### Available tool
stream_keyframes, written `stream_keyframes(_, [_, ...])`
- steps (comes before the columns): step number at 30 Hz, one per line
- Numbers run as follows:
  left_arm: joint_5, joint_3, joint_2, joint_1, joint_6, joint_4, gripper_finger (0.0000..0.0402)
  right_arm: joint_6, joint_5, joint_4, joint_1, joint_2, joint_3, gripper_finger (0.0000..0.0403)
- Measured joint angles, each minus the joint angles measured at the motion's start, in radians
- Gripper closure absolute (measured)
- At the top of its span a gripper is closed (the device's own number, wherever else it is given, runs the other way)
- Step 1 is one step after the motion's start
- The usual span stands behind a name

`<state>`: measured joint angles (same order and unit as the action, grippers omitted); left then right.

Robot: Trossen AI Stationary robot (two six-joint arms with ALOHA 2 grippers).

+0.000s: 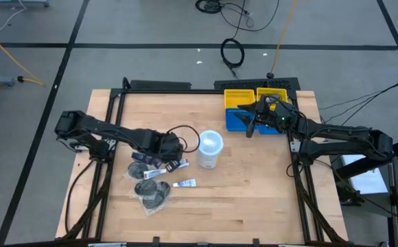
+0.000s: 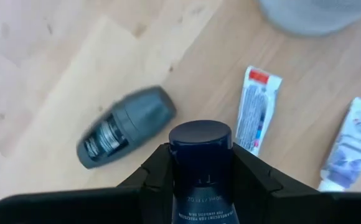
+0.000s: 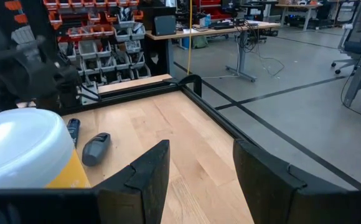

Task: Pick & Place Travel size toiletries
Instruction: Put the blue shave cream into the right blue bin

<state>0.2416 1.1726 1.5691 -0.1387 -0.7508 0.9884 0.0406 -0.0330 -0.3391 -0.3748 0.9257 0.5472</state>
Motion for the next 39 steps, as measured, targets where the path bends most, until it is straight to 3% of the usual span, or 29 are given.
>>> stream_keyframes(7, [0.104, 0.144, -0.017, -0.022, 0.05, 0.111, 0.0299, 0.0, 0.0, 0.0, 0.0, 0.0, 0.0, 0.0234])
stream_keyframes(14, [0.176, 0.272, -0.037, -0.027, 0.194, 0.07, 0.0297, 0.0, 0.004, 0.0, 0.0, 0.0, 0.0, 0.0234])
stream_keyframes(22, [0.197, 0.311, -0.063, -0.023, 0.482, -0.208, 0.0294, 0.0, 0.022, -0.072, 0.039, 0.0, 0.0, 0.0234])
stream_keyframes(30, [0.194, 0.312, -0.061, -0.024, 0.73, -0.517, 0.0291, 0.034, 0.142, -0.232, 0.122, 0.0, 0.0, 0.0234])
stream_keyframes(39, [0.042, 0.312, -0.061, -0.024, 0.877, -0.76, 0.029, 0.034, 0.142, -0.351, 0.245, 0.021, 0.0, 0.0234])
